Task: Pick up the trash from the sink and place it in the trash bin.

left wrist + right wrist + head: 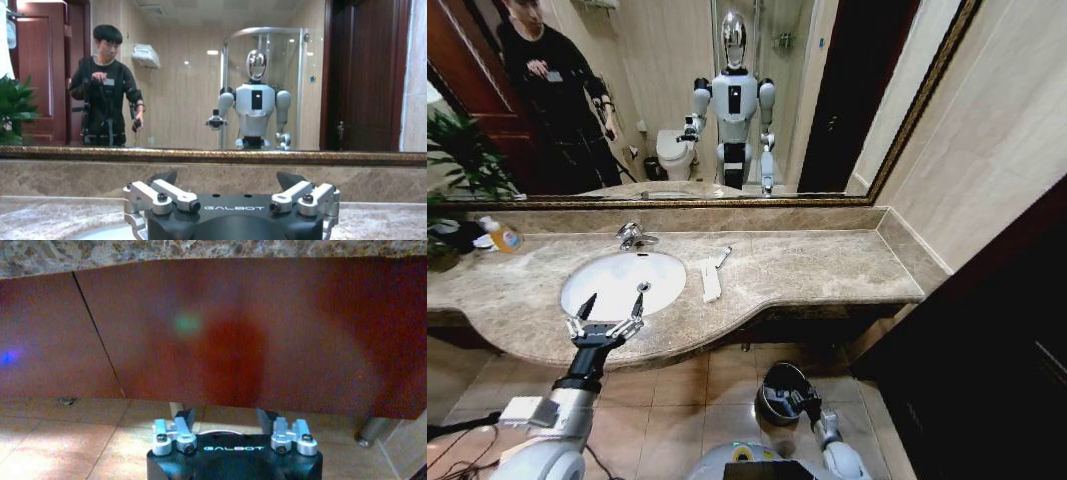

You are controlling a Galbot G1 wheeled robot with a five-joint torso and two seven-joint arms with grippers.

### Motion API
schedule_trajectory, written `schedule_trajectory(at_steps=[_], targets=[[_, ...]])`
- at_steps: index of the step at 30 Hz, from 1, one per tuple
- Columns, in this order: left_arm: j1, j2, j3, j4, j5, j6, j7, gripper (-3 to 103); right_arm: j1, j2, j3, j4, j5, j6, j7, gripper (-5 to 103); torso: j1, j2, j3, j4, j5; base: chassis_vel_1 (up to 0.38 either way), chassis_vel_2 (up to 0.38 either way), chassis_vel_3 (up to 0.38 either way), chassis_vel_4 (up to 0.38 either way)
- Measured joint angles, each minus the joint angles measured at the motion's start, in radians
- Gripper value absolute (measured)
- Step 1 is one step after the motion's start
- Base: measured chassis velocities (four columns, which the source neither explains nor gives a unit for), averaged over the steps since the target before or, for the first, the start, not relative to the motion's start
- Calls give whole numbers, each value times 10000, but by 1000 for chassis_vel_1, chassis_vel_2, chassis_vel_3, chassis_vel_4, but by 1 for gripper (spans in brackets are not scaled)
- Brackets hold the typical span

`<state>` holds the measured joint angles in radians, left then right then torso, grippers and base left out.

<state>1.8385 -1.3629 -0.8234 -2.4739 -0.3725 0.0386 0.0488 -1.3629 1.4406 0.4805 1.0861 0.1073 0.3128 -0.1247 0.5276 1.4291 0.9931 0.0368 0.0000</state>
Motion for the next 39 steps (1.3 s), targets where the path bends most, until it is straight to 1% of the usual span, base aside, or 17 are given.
schedule_trajectory(at_steps=[4,5,6,7,8,9,11,19,24,26,28,31,34,35,37,38,39], targets=[[0,0,0,0,0,0,0,100,-69,-17,-4,95,16,0,16,83,0,0,0,0,0,0,0,0,0],[0,0,0,0,0,0,0,100,-69,-17,-4,95,16,0,16,83,0,0,0,0,0,0,0,0,0],[0,0,0,0,0,0,0,100,-103,-13,-4,131,19,0,17,88,0,0,0,0,0,0,0,0,0],[0,0,0,0,0,0,0,100,-116,-12,-4,147,20,0,17,88,0,0,0,0,0,0,0,0,0],[0,0,0,0,0,0,0,100,-142,-11,-2,182,22,0,18,93,0,0,0,0,0,0,0,0,0],[0,0,0,0,0,0,0,100,-142,-11,-2,182,22,0,18,93,0,0,0,0,0,0,0,0,0],[0,0,0,0,0,0,0,100,-209,-14,-1,286,32,0,21,99,0,0,0,0,0,0,0,0,0],[0,0,0,0,0,0,0,100,-337,-55,14,487,62,0,56,100,0,0,0,0,0,0,0,0,0],[0,0,0,0,0,0,0,100,-740,-131,37,1278,307,-102,87,100,0,0,0,0,1,0,0,0,0],[0,0,0,0,0,0,0,100,-1150,-281,83,2136,578,-251,17,100,0,0,0,0,1,0,0,0,0],[0,0,0,0,0,0,0,100,-1259,-346,106,2373,630,-241,-5,100,0,0,0,0,1,0,0,0,0],[0,0,0,0,0,0,0,100,-1680,-634,197,3339,793,-212,-45,100,0,0,-1,0,1,0,0,0,0],[0,0,0,0,0,0,0,100,-2459,-1113,358,4874,1200,-258,-241,100,0,0,0,-1,3,0,0,0,0],[0,0,0,0,0,0,0,100,-2459,-1113,358,4874,1200,-258,-241,100,0,0,0,-1,3,0,0,0,0],[0,0,0,0,0,0,0,100,-3108,-1363,598,6203,1703,-510,-609,100,0,0,0,0,1,0,0,0,0],[0,0,0,0,0,0,0,100,-3108,-1363,598,6203,1703,-510,-609,100,0,0,0,0,1,0,0,0,0],[0,0,0,0,0,0,0,100,-3413,-1372,822,7003,1961,-779,-912,100,0,1,0,-3,0,0,0,0,0]])
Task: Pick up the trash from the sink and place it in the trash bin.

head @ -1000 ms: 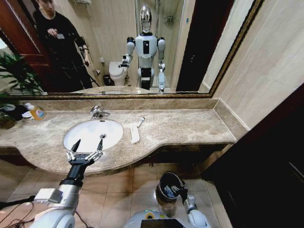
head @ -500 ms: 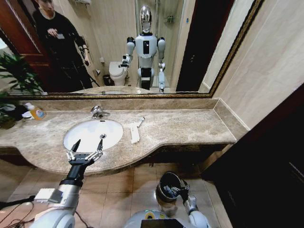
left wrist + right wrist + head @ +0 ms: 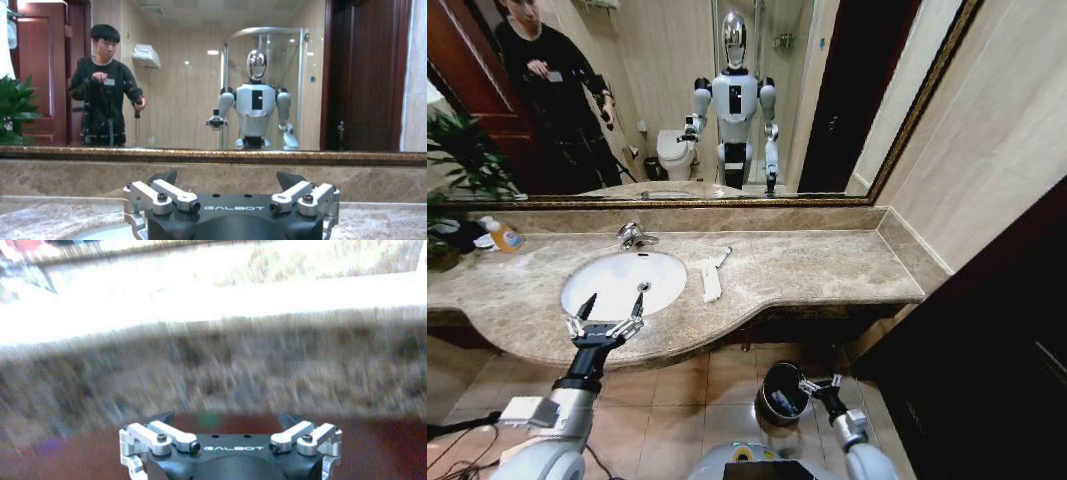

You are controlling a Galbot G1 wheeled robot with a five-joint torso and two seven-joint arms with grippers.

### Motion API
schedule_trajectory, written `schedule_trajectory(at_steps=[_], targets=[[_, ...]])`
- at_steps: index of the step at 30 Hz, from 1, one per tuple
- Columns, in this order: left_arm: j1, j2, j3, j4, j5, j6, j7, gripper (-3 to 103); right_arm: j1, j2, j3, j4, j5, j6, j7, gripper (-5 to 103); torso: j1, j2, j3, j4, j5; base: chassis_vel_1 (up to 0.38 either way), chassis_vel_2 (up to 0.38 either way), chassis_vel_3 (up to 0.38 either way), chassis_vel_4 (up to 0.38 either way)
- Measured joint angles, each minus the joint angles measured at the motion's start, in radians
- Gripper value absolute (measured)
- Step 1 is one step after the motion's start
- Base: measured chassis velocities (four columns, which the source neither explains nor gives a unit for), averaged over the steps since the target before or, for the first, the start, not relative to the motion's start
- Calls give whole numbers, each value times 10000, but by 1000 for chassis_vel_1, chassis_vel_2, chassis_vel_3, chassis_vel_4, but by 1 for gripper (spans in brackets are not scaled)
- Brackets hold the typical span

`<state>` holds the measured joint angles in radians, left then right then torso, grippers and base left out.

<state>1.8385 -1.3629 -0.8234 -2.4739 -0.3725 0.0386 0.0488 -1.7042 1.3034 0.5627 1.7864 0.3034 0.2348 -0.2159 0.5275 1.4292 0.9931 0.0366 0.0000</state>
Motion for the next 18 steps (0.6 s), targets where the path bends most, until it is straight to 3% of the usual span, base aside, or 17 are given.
schedule_trajectory(at_steps=[3,8,12,18], targets=[[0,0,0,1,0,0,0,100,-182,432,655,1583,182,-757,-917,100,0,0,0,2,-1,0,0,0,0],[0,0,0,1,0,0,0,100,319,437,798,2726,317,-1618,-1114,100,0,0,0,1,-3,0,0,0,0],[0,0,0,1,0,0,0,100,1827,-363,271,3061,697,-2904,-786,100,1,0,0,5,2,0,0,0,0],[0,0,0,1,0,0,0,100,3299,-1157,-453,2634,948,-3861,-732,100,1,-1,1,2,1,0,0,0,0]])
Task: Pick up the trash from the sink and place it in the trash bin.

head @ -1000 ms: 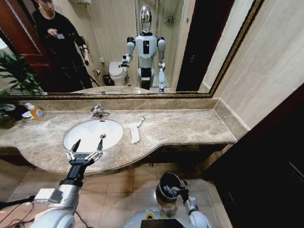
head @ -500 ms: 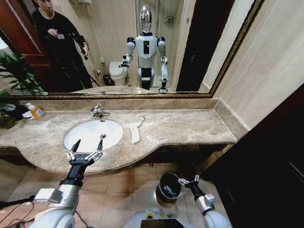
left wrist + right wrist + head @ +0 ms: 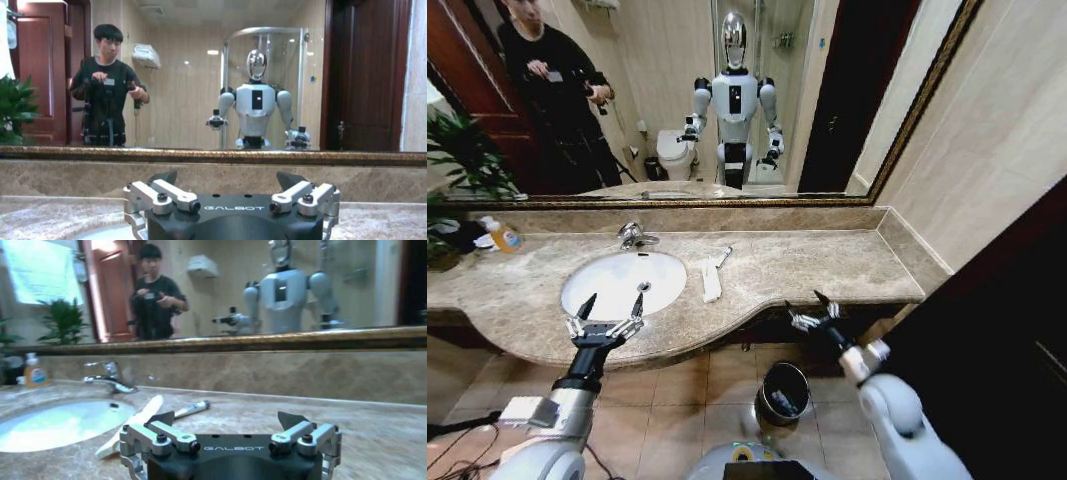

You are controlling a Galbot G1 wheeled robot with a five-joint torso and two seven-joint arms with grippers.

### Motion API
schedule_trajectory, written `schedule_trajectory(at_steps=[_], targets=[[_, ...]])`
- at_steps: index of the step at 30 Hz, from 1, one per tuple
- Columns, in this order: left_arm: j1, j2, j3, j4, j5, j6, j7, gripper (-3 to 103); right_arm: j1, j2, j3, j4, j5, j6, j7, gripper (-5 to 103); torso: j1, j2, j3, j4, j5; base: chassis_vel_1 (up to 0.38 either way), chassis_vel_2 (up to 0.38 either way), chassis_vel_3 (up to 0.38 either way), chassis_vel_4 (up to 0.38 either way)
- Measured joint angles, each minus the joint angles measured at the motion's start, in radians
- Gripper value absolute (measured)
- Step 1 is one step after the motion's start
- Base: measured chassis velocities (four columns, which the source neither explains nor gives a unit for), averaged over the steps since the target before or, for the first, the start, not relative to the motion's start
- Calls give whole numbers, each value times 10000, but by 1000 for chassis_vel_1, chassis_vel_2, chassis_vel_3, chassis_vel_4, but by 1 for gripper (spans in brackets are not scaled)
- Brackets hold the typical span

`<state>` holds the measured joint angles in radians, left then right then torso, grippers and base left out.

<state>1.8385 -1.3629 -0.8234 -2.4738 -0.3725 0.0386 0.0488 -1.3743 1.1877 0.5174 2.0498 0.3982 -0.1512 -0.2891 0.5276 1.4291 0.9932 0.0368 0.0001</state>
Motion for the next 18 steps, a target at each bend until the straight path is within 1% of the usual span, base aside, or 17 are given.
schedule_trajectory(at_steps=[1,3,5,8,9,12,14,15,17,18], targets=[[0,0,0,-1,0,0,0,100,517,-214,-310,-220,187,-198,2,100,0,0,0,0,0,0,0,0,0],[0,0,0,0,0,0,-1,100,1297,-507,-878,-600,426,-345,42,100,0,0,0,1,0,0,0,0,0],[-1,0,0,0,0,0,0,100,1524,-586,-1068,-712,505,-374,47,100,0,0,0,1,0,0,0,0,0],[0,0,-1,-1,0,0,-1,100,2724,-919,-2303,-1359,1029,-482,92,100,0,0,1,1,-1,0,0,0,0],[0,0,-1,-1,0,0,-1,100,2724,-919,-2303,-1359,1029,-482,92,100,0,0,1,1,-1,0,0,0,0],[-1,0,0,0,0,0,0,100,3636,-979,-3385,-2022,1218,-489,118,100,0,-1,1,0,-3,0,0,0,0],[-1,0,0,-1,0,0,0,100,4216,-826,-3960,-2460,1238,-489,146,100,0,-1,1,0,-1,0,0,0,0],[-1,0,0,-1,0,0,0,100,4216,-826,-3960,-2460,1238,-489,146,100,0,-1,1,0,-1,0,0,0,0],[0,1,-1,0,0,0,-3,100,4993,-577,-4600,-3000,1262,-521,331,100,1,-1,1,0,-1,0,0,0,0],[0,1,-1,0,0,0,-3,100,4993,-577,-4600,-3000,1262,-521,331,100,1,-1,1,0,-1,0,0,0,0]])
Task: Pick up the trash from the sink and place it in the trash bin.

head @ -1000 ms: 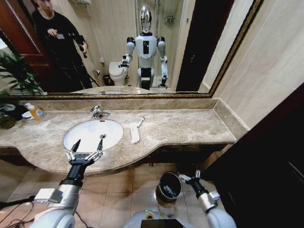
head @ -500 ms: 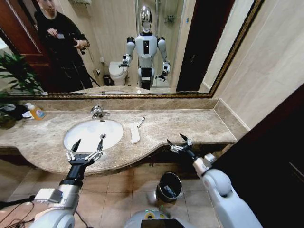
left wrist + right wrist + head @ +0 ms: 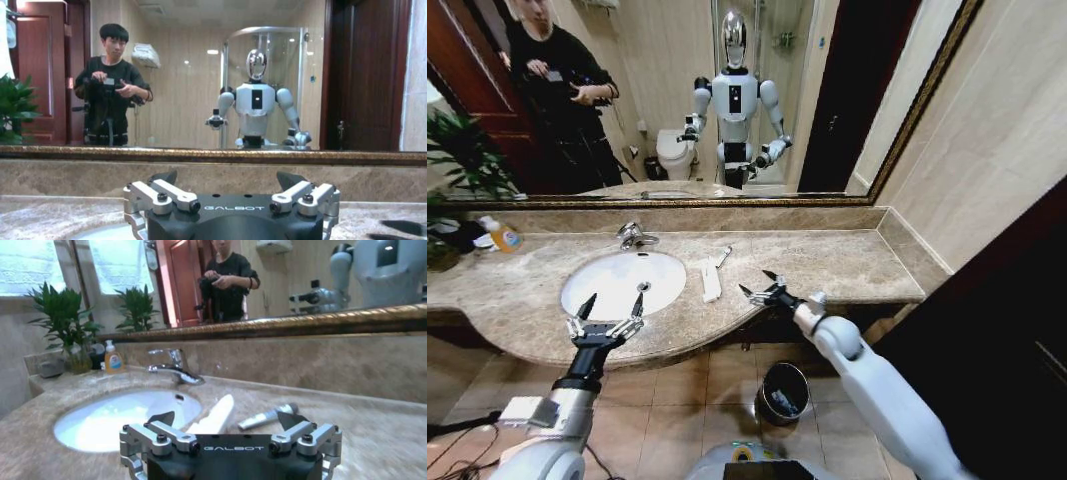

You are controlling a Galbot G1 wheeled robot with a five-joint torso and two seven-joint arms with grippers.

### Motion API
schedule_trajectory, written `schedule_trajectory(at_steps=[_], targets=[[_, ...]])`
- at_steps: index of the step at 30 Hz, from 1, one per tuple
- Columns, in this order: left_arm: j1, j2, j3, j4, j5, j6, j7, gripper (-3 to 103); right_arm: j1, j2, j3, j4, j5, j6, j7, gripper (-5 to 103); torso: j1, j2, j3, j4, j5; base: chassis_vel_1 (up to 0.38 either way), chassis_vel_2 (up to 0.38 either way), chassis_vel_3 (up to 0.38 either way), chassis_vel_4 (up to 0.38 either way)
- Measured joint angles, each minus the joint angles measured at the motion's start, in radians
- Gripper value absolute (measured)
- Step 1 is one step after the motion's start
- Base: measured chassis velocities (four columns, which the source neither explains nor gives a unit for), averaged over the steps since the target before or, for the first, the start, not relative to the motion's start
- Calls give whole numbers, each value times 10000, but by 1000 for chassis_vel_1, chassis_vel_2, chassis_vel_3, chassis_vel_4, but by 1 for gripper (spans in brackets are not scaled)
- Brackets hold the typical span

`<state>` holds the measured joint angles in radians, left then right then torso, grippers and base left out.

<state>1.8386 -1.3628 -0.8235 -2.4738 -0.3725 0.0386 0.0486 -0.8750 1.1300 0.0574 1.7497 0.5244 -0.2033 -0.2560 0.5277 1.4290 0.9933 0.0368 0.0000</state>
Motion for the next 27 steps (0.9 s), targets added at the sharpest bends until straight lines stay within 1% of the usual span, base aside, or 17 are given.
schedule_trajectory(at_steps=[1,4,5,6,7,9,16,18,19,22,24,27], targets=[[-1,-1,1,0,0,0,3,100,127,39,-109,-70,9,-26,46,100,0,0,0,0,0,0,0,0,0],[-1,-1,0,0,0,0,2,100,1209,401,-1172,-487,327,-509,917,100,0,0,-1,1,-3,0,0,0,0],[-1,-1,0,0,0,0,2,100,1209,401,-1172,-487,327,-509,917,100,0,0,-1,1,-3,0,0,0,0],[-1,-1,1,0,0,0,2,100,1330,469,-1324,-530,397,-577,1085,100,0,0,-1,1,-3,0,0,0,0],[-1,0,0,0,0,0,2,100,1585,625,-1636,-631,532,-732,1489,100,0,0,-1,1,-1,0,0,0,0],[-1,-1,1,0,0,0,2,100,1855,825,-2014,-818,662,-868,2002,100,0,0,-1,1,-4,0,0,0,0],[-1,-1,1,0,0,0,2,100,2268,1264,-2391,-1396,712,-976,2362,100,0,0,-1,0,-2,0,0,0,0],[-1,-1,0,0,0,0,2,100,2417,1480,-2494,-1699,716,-991,2630,100,-1,0,-1,0,-3,0,0,0,0],[-1,-1,0,0,0,0,2,100,2417,1480,-2494,-1699,716,-991,2630,100,-1,0,-1,0,-3,0,0,0,0],[0,-1,0,0,0,0,2,100,2473,1692,-2647,-1849,887,-1145,3095,100,-1,0,-1,0,-3,0,0,0,0],[-1,-1,0,0,0,0,2,100,2489,1737,-2740,-1925,931,-1136,3205,100,-1,0,-2,0,-3,0,0,0,0],[-1,-1,0,0,0,0,2,100,2511,1759,-2950,-2182,919,-881,3322,100,-2,0,-1,0,-3,0,0,0,0]])
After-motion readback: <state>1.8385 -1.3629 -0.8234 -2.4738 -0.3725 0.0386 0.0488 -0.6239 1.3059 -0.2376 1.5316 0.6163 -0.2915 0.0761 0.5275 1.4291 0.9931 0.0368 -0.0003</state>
